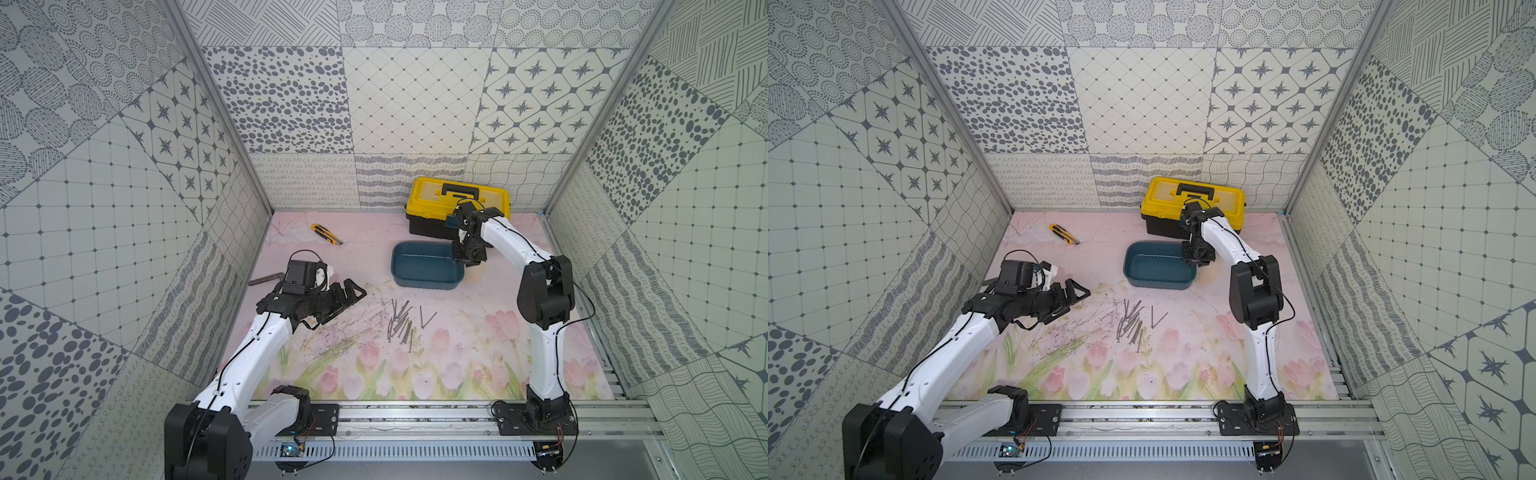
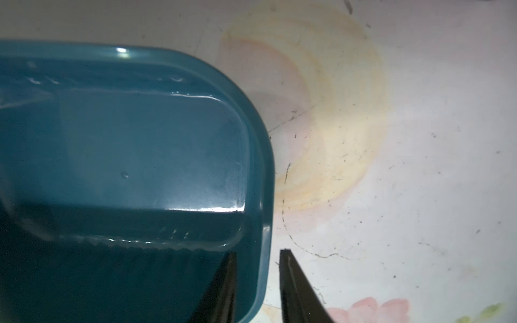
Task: Put the nails on the desktop into the storage box
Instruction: Move the storage box to the center of the board, then pick up the nail from the center of the board.
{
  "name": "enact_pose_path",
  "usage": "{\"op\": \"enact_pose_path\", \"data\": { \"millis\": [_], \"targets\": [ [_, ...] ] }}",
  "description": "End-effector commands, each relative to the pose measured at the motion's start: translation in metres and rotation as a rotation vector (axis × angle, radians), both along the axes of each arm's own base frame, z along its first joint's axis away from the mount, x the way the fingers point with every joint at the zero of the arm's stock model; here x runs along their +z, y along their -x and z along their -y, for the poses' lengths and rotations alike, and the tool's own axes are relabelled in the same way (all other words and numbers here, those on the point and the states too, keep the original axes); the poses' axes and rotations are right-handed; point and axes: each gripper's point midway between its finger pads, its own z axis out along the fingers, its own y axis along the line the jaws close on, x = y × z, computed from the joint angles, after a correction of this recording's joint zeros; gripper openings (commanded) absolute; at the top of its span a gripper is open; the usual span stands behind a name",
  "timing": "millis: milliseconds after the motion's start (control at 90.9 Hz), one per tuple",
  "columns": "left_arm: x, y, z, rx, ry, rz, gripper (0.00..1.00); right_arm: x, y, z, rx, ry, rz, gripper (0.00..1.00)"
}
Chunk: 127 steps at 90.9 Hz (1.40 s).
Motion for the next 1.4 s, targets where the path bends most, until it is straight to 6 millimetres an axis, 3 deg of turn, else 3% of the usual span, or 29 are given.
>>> {"op": "enact_pose_path", "data": {
  "millis": [0, 121, 242, 363, 418, 528, 583, 715, 858, 968, 1189, 1387],
  "targets": [
    [0.010, -0.002, 0.010, -0.076, -0.016, 0.055, 0.99, 0.029, 0.001, 0.002, 0.003, -0.005, 0.065, 0.56],
    [0.009, 0.000, 0.009, -0.079, -0.026, 0.054, 1.00, 0.061, -0.001, 0.002, 0.005, -0.024, 0.150, 0.74],
    [0.012, 0.002, 0.011, -0.095, -0.028, 0.070, 1.00, 0.111, 0.000, 0.008, -0.002, -0.001, 0.289, 0.96],
    [0.014, 0.004, 0.014, -0.114, -0.035, 0.087, 1.00, 0.153, 0.010, 0.023, -0.061, 0.063, 0.426, 0.97],
    [0.014, 0.005, 0.015, -0.118, -0.042, 0.089, 0.99, 0.158, 0.016, 0.018, -0.048, -0.018, 0.414, 0.96],
    [0.015, 0.008, 0.017, -0.131, -0.068, 0.097, 1.00, 0.162, 0.036, 0.014, -0.088, -0.147, 0.357, 0.78],
    [0.016, 0.011, 0.021, -0.149, -0.083, 0.102, 1.00, 0.165, 0.049, 0.011, -0.095, -0.179, 0.348, 0.75],
    [0.008, 0.019, 0.035, -0.202, -0.114, 0.081, 1.00, 0.152, 0.084, -0.013, -0.048, -0.272, 0.244, 0.69],
    [0.000, 0.025, 0.051, -0.256, -0.161, 0.079, 0.99, 0.112, 0.123, -0.037, 0.006, -0.225, 0.114, 0.63],
    [0.001, 0.022, 0.059, -0.270, -0.180, 0.117, 1.00, 0.086, 0.141, -0.058, 0.052, -0.213, 0.079, 0.55],
    [0.006, 0.021, 0.071, -0.297, -0.137, 0.197, 1.00, 0.037, 0.160, -0.097, 0.141, -0.179, -0.008, 0.51],
    [0.003, 0.031, 0.060, -0.268, -0.157, 0.225, 1.00, 0.008, 0.161, -0.134, 0.193, -0.177, -0.056, 0.47]
  ]
}}
